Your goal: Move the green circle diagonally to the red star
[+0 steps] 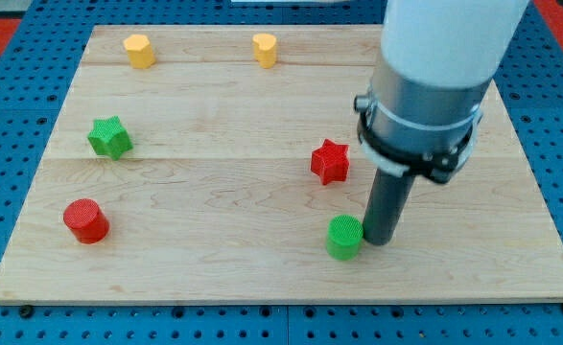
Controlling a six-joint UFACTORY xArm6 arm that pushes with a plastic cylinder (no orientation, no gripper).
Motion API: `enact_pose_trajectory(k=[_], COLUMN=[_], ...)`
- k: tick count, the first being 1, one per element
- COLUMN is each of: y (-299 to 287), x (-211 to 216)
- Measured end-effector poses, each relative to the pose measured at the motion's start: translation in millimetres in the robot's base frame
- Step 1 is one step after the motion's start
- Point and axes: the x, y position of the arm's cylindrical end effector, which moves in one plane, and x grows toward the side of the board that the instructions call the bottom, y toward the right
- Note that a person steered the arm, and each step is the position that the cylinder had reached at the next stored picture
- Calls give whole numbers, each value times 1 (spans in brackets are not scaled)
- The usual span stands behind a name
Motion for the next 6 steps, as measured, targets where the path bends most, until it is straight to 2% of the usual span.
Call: enact_pose_trajectory(k=[1, 2, 3, 5, 6], y=[-74, -84, -44, -102, -54], x=[19, -9, -52, -104, -147])
